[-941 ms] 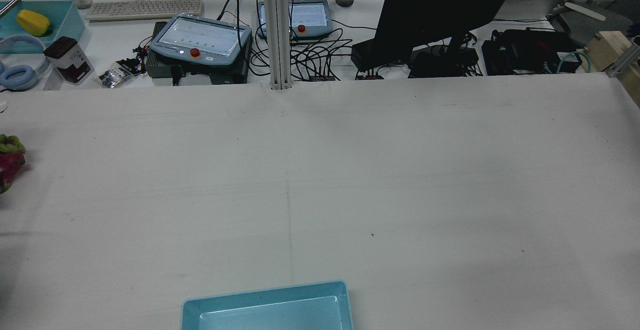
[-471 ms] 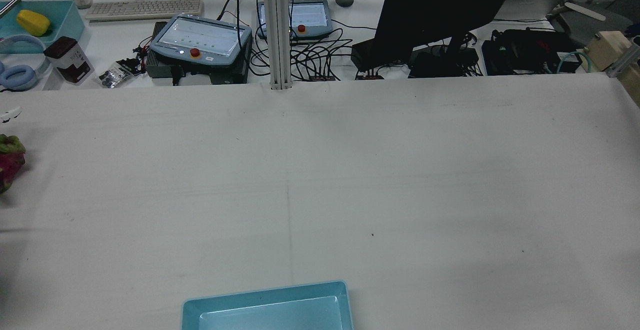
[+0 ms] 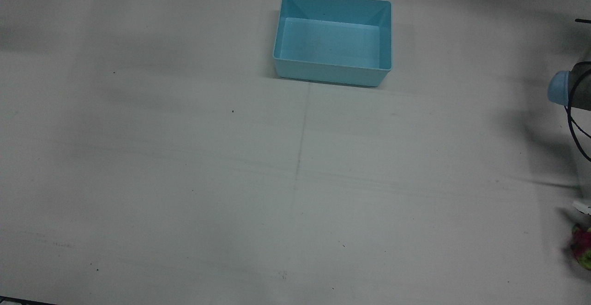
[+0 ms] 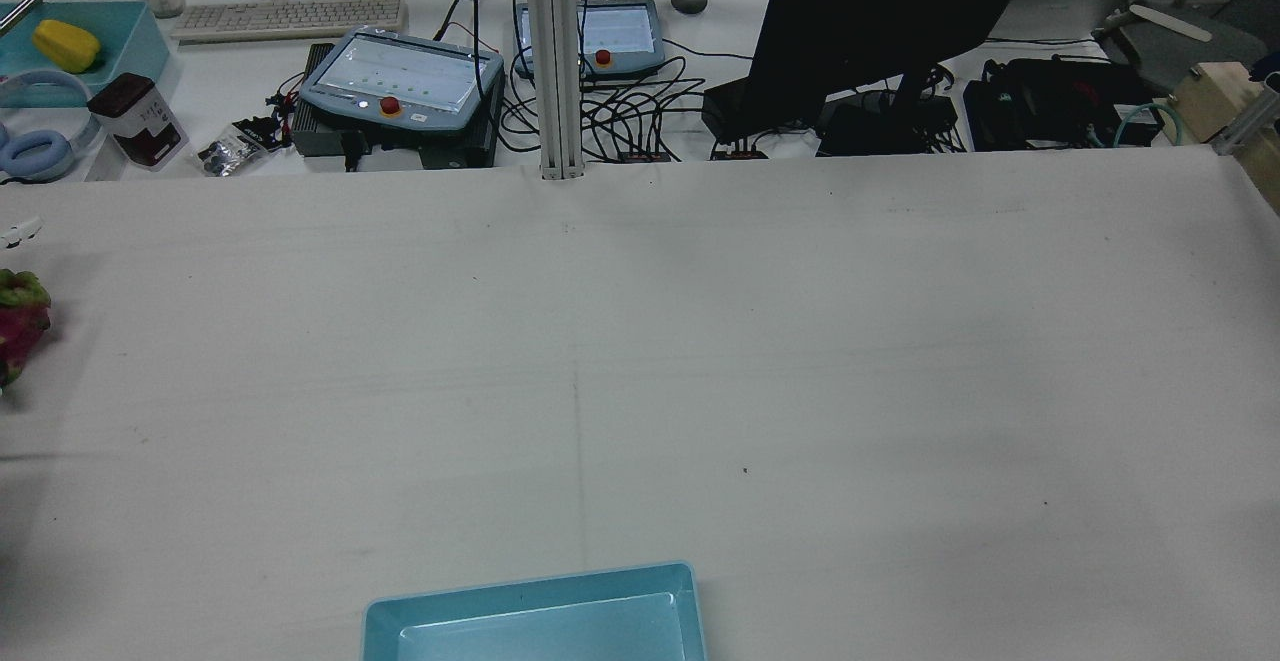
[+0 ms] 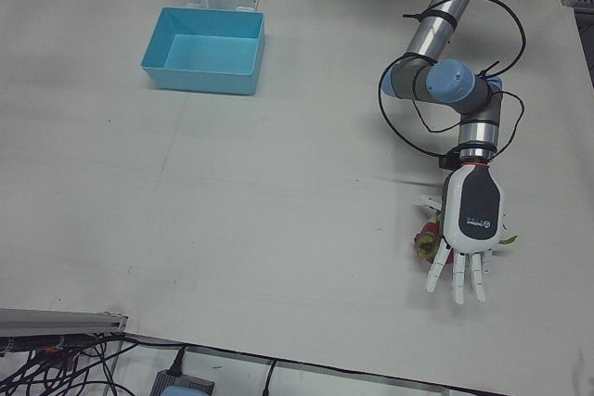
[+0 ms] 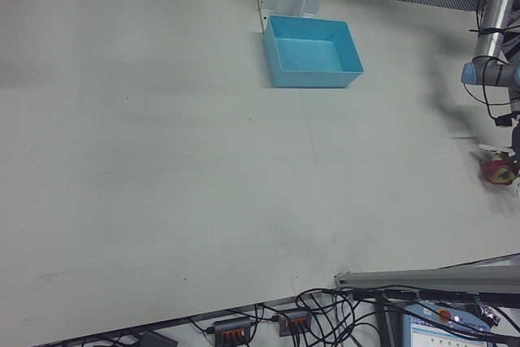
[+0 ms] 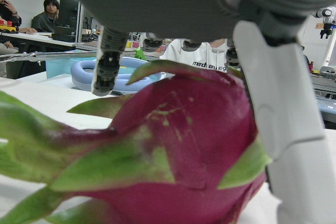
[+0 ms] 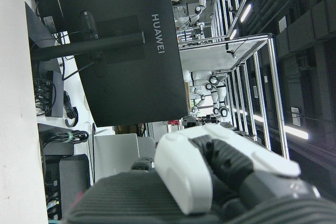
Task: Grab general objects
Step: 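Close the left hand fingers around the pink dragon fruit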
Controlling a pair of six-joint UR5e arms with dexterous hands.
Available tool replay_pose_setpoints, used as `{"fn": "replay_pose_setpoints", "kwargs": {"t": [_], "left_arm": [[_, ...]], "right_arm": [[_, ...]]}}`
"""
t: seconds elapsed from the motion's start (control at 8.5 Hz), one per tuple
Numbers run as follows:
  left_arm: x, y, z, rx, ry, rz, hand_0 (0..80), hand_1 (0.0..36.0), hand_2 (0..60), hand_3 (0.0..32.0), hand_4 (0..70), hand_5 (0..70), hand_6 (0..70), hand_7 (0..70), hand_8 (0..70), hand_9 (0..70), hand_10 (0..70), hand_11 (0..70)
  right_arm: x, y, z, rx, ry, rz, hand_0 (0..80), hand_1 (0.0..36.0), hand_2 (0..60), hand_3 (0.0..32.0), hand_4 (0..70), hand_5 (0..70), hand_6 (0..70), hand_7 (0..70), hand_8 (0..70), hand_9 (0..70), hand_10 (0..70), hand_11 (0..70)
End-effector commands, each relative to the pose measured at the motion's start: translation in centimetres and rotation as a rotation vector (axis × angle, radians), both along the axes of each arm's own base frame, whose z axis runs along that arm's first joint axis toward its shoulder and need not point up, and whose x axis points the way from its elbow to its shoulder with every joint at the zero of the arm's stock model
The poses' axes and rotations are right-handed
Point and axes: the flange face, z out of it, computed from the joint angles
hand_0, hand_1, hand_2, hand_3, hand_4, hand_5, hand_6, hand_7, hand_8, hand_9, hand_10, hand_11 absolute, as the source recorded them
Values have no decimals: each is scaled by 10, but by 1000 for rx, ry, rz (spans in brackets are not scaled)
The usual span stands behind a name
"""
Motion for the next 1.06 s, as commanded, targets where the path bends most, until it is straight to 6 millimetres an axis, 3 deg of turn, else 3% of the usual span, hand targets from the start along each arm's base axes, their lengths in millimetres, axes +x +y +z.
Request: {"fn": "replay_pose_setpoints", "kwargs": {"t": [0.0, 0.24, 0.47, 0.59, 0.71, 0.82, 0.94], "left_arm": [[0, 1, 6, -13, -8, 3, 508, 112, 0, 158, 24, 0, 0, 0, 34, 0, 0, 0], [2, -1, 4, -12, -11, 6, 523, 137, 0, 158, 27, 0, 0, 0, 22, 0, 0, 6], [2, -2, 3, -11, -12, 6, 560, 190, 0, 104, 48, 0, 3, 6, 19, 0, 25, 56], [3, -2, 2, -11, -12, 6, 565, 199, 0, 102, 47, 0, 7, 14, 20, 0, 34, 70], [2, -2, 3, -11, -16, 5, 564, 202, 2, 52, 57, 39, 20, 32, 23, 0, 34, 70], [5, -7, 7, -20, -21, 5, 558, 211, 84, 0, 0, 700, 69, 83, 42, 2, 40, 76], [9, -14, 11, -32, -29, 6, 559, 227, 152, 0, 18, 700, 92, 101, 62, 6, 41, 79]], "right_arm": [[0, 0, 0, 0, 0, 1, 0, 0, 0, 0, 0, 0, 0, 0, 0, 0, 0, 0], [0, 0, 0, 0, 0, 2, 0, 0, 0, 0, 0, 0, 0, 0, 0, 0, 0, 0], [0, 0, 0, 0, 0, 1, 0, 0, 0, 0, 0, 0, 0, 0, 0, 0, 0, 0], [0, 0, 0, -1, -1, 2, 0, 0, 0, 0, 0, 0, 0, 0, 0, 0, 0, 0], [0, 0, 0, 0, 0, 0, 0, 0, 0, 0, 0, 0, 0, 0, 0, 0, 0, 0], [0, 0, 0, 0, 0, 0, 0, 0, 0, 0, 0, 0, 0, 0, 0, 0, 0, 0], [0, 0, 0, 0, 0, 1, 0, 0, 0, 0, 0, 0, 0, 0, 0, 0, 0, 0]]}}
